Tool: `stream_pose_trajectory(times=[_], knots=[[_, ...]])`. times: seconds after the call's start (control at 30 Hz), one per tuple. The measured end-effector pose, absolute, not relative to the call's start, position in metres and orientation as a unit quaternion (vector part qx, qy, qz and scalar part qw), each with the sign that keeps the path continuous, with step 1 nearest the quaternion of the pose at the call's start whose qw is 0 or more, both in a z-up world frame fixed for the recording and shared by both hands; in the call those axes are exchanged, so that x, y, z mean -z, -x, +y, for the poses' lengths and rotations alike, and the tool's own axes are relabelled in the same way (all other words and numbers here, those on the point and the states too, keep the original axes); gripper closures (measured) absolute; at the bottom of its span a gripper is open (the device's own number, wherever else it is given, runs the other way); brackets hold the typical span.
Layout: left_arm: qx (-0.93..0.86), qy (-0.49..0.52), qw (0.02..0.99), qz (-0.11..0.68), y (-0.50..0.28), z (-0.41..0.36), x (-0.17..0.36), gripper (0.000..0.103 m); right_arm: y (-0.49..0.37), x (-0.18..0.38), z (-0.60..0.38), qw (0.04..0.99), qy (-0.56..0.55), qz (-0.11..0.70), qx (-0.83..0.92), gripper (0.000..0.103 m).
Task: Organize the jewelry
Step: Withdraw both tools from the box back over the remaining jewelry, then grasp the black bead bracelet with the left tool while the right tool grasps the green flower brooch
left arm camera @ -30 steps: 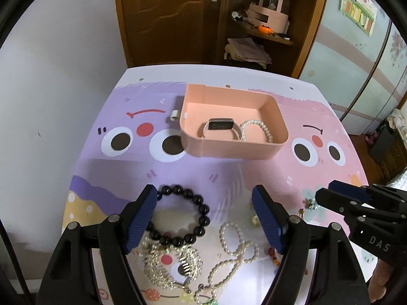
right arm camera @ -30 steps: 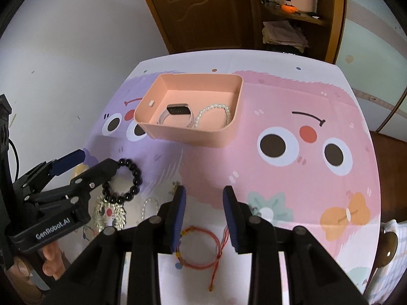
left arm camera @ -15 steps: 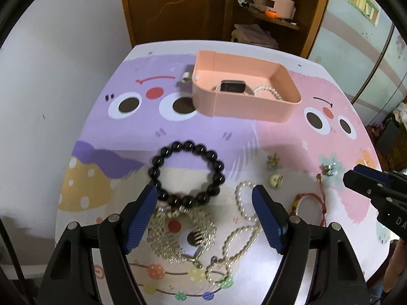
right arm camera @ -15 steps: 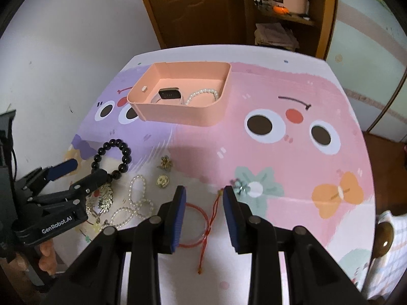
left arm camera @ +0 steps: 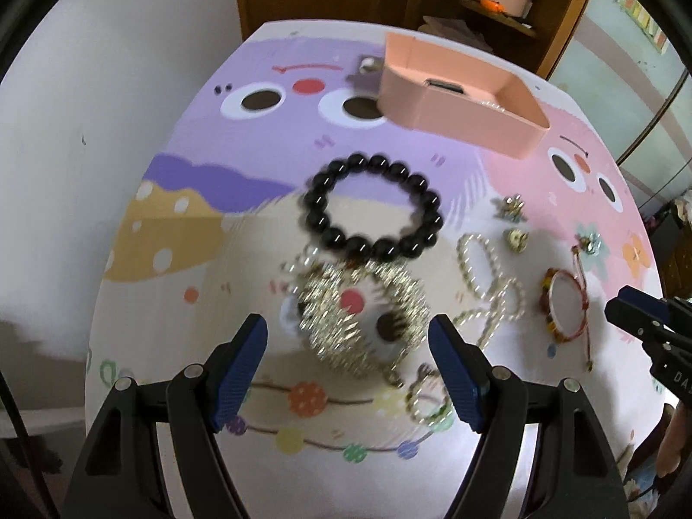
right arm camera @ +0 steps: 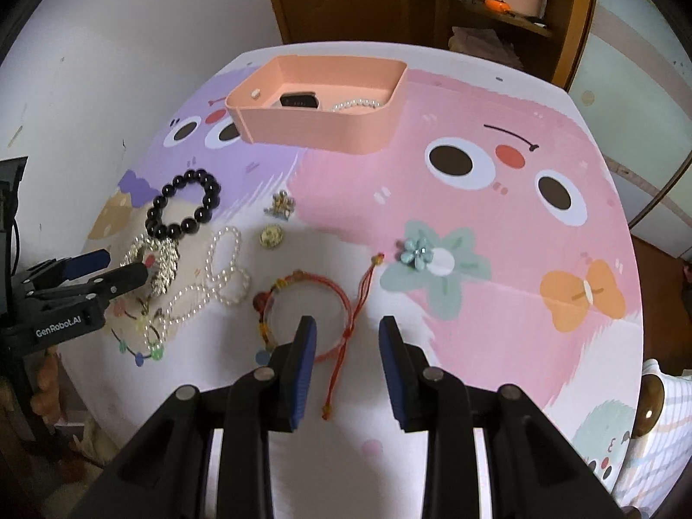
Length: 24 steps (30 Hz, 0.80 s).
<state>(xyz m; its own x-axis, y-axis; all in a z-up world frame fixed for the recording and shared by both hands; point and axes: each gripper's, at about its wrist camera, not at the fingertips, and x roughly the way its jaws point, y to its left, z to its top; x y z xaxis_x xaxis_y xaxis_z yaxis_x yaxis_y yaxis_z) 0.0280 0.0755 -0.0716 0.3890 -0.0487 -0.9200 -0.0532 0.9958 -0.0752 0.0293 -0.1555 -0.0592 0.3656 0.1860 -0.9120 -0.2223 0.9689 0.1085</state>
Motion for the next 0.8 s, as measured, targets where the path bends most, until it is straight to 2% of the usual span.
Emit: stream_pose_trajectory(times=[0.5,0.8], knots=[[-0.012,0.102,0.820,0.563,-0.045,0.102,0.086,0.028,-0.059,0.076,-0.191,0.814,-0.055,0.573,-0.081,0.073],[-0.025,0.125,0.819,0.559,-0.073,0.118,0.090,0.028,-0.086,0.082,-0.194,0.822,-0.042,0.565,-0.059,0.073]])
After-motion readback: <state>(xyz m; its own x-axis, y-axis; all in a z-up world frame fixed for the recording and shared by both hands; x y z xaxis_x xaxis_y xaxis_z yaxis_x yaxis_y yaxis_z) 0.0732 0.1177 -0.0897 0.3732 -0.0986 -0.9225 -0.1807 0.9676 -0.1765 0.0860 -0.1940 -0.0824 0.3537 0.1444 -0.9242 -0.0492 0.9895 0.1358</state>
